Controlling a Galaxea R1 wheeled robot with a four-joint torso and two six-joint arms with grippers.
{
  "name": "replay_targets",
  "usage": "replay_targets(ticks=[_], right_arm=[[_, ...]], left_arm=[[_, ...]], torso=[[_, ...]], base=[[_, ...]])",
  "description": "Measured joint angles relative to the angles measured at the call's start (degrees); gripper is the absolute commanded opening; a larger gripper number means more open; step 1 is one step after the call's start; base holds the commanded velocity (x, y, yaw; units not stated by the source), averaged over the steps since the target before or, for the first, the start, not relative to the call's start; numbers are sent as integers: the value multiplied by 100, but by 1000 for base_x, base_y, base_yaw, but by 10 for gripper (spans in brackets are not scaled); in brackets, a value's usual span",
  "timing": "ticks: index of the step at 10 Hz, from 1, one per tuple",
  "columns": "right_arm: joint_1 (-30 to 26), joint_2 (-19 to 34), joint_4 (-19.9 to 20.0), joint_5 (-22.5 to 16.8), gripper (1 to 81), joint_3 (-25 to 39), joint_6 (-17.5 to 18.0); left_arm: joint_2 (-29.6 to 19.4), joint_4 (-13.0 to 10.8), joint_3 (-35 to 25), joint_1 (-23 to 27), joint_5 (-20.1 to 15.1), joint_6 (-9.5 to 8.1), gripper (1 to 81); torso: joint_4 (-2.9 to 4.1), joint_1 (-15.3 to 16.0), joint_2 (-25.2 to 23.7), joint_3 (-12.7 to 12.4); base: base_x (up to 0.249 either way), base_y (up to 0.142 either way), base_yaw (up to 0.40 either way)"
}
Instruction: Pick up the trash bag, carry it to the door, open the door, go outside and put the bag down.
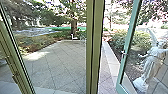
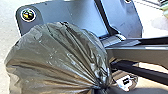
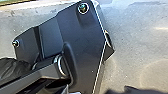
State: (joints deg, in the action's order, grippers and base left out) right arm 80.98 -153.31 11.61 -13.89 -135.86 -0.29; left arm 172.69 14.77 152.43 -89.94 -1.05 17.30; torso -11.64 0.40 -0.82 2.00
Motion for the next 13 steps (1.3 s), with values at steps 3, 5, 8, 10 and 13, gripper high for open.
replay_targets(ticks=[3, 5, 8, 10, 13], right_arm=[[228, -411, -124, 286, 811, -20, 155], [232, -664, -133, 366, 811, -40, 187], [234, -1012, -138, 383, 811, -160, 189], [234, -1080, -135, 407, 811, -228, 191], [236, -1113, -135, 507, 811, -262, 191]], left_arm=[[0, 5, 0, 37, 4, 0, 10], [0, 5, 0, 39, 39, 0, 10], [2, 5, 0, 52, 149, 1, 10], [2, 2, 0, 135, 154, 1, 10], [0, 2, 0, 232, 165, 1, 10]], torso=[[0, 0, 0, -2], [0, 0, 0, -2], [0, 0, 0, -2], [5, 0, 0, -2], [374, 0, 0, -2]], base=[[0, 0, 0], [0, 0, 0], [0, 0, 0], [0, 0, 0], [0, 0, 0]])
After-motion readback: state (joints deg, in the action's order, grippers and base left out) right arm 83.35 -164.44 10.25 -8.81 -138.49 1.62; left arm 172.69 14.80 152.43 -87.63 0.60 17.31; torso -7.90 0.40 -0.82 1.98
